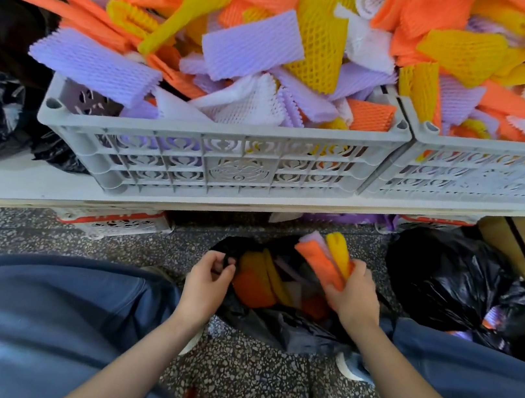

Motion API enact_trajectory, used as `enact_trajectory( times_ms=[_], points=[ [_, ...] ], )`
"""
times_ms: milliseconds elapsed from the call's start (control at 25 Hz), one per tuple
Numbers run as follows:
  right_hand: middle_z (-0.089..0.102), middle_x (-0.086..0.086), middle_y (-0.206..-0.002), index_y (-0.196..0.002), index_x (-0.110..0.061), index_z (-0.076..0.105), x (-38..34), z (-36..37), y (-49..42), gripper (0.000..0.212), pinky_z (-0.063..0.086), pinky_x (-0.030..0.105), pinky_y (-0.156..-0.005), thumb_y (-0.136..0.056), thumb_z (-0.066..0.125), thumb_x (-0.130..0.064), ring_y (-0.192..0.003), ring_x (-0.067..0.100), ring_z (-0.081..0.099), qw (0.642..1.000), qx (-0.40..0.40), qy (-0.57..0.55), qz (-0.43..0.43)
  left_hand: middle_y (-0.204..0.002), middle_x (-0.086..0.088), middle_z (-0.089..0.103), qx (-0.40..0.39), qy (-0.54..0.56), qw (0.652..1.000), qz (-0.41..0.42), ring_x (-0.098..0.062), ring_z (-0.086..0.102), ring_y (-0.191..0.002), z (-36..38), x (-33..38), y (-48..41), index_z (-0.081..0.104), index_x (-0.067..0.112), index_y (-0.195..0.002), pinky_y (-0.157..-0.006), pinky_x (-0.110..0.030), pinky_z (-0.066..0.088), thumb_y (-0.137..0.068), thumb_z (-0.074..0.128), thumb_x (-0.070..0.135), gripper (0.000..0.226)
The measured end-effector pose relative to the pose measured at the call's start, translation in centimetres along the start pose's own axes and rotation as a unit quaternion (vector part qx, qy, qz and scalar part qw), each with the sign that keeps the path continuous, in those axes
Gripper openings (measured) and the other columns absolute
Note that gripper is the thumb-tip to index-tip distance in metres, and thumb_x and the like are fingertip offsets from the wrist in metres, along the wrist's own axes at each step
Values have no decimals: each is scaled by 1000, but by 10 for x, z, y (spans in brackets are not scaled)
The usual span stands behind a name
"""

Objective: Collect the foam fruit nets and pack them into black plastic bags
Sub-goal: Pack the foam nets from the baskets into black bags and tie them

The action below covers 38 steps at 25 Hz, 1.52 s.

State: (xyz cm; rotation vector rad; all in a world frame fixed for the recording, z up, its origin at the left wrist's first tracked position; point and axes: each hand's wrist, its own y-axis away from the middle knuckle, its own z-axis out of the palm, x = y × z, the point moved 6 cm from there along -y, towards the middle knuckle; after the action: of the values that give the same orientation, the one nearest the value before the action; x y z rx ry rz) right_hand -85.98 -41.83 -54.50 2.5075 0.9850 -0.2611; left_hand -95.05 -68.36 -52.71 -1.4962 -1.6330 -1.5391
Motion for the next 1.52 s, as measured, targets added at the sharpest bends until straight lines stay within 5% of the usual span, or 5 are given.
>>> enact_trajectory(
  times_ms=[280,720,1040,1280,1520],
  points=[
    [44,0,-127,-141,-26,30,-55,35,37,70,32,34,-100,-79,61,-33,-124,22,38,936,-103,168,-291,-90,-17,58,6,28,999,-19,-27,58,-83,-1,0,-1,56,22,-91,-79,-47,52,-94,54,15,8],
    [41,8,-136,-135,-11,35,-74,60,23,48,38,36,-95,-94,51,-31,-124,27,42,918,-194,224,-263,-82,-7,52,-12,11,999,-36,-31,59,-84,-4,-1,-4,50,14,-103,-82,-53,52,-93,56,13,12],
    [56,10,-118,-111,-8,60,-151,-91,15,25,44,34,-94,-86,63,-12,-112,24,53,884,110,74,-449,-103,8,57,-82,-116,966,217,-2,55,-100,-37,99,-10,52,37,-96,-93,-20,44,-89,60,21,19],
    [48,18,-122,-124,1,46,-232,-177,-17,36,30,25,-95,-91,55,-9,-117,27,44,880,217,-33,-421,-102,0,55,54,-143,880,450,-7,50,-99,-91,236,-38,59,15,-104,-86,-14,37,-88,52,19,18],
    [46,20,-133,-135,6,29,-264,-181,-84,57,34,24,-88,-90,59,-12,-124,31,45,945,102,-193,-243,-127,-20,50,113,-272,850,436,-33,45,-120,-93,286,-124,48,2,-128,-95,-34,33,-93,53,12,37]
  ],
)
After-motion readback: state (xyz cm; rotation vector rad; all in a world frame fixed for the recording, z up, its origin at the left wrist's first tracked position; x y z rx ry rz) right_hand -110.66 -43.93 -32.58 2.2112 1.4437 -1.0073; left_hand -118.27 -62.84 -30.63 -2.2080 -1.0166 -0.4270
